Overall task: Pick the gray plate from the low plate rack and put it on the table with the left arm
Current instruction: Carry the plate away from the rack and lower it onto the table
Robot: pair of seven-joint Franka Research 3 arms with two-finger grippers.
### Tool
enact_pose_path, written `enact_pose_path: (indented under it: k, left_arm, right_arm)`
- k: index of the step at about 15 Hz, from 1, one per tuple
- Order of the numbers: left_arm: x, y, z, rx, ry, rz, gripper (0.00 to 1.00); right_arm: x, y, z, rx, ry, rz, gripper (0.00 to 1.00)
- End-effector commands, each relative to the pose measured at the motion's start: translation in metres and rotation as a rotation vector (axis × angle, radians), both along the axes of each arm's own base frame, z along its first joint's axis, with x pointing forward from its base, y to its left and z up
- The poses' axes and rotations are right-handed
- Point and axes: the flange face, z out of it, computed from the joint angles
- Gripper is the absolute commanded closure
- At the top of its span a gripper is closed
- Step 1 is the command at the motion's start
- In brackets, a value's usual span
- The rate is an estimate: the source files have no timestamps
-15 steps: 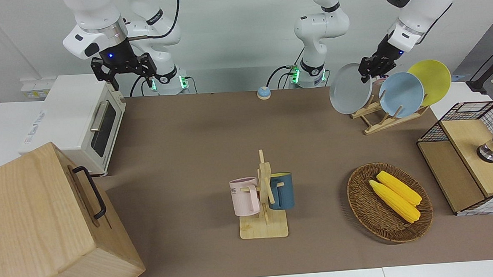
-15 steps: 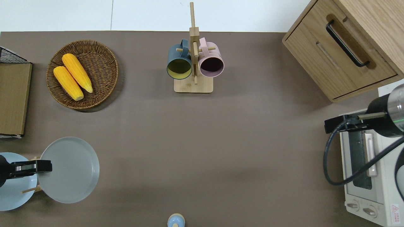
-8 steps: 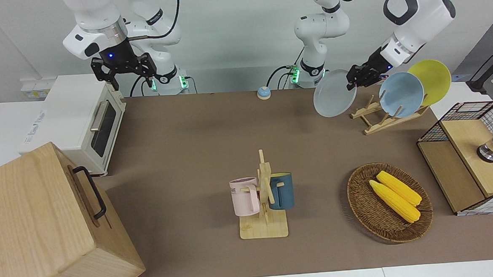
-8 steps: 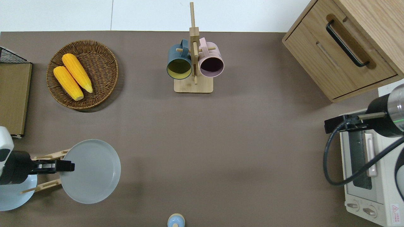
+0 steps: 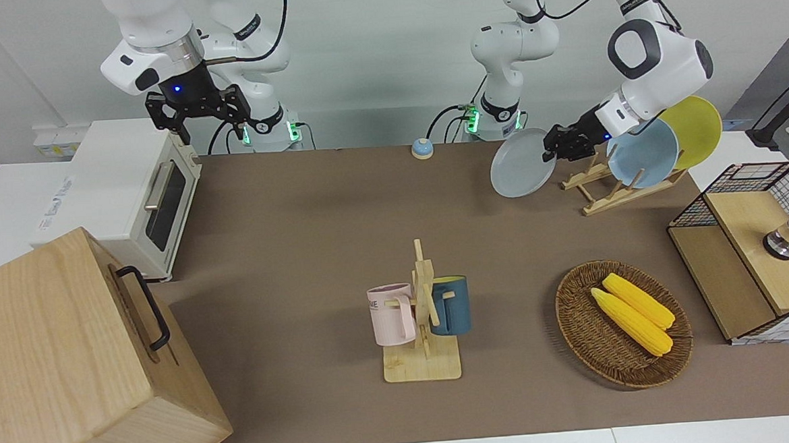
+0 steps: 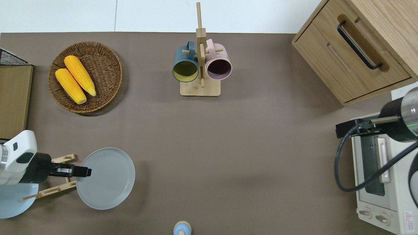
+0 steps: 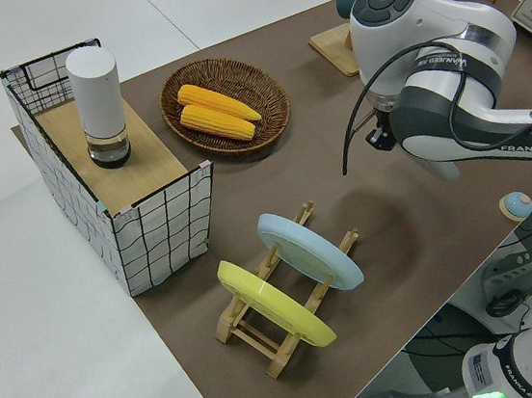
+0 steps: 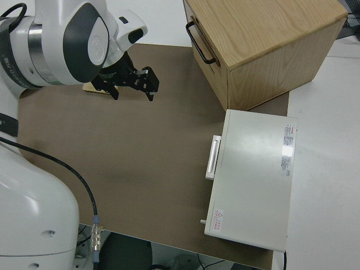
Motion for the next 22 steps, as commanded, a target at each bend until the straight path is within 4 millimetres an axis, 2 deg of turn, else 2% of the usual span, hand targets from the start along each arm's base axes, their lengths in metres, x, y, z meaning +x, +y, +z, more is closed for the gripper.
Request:
enact_pose_path:
  k: [1,5,12,16,20,22]
  left_arm:
    - [0.002,0.001,-0.023,-0.037,-0.017,-0.018,1.0]
    - [-0.005,-0.001,-0.049,-0.077,-0.035,-0.048,1.0]
    - [-0.004,-0.002,-0.09,-0.11,-0.049,-0.068,1.0]
    - [-0.002,-0.011,-0.103,-0.076,-0.066,-0.071,1.0]
    - [-0.003,-0.01,-0.103,-0.071,-0.067,-0.077,1.0]
    - [-0.002,-0.01,-0.1,-0.064,-0.073,-0.081,0.89]
  right_arm:
    - [-0.002,0.0,0.003,0.005,0.007,-0.002,0.011]
    - [-0.002,0.0,0.003,0.005,0.007,-0.002,0.011]
    - [-0.002,0.0,0.003,0.005,0.007,0.0,0.013]
    - [-0.002,0.0,0.003,0.005,0.007,-0.002,0.011]
    - [-0.002,0.0,0.003,0.005,0.007,0.0,0.013]
    - [-0.002,0.0,0.003,0.005,0.007,0.0,0.011]
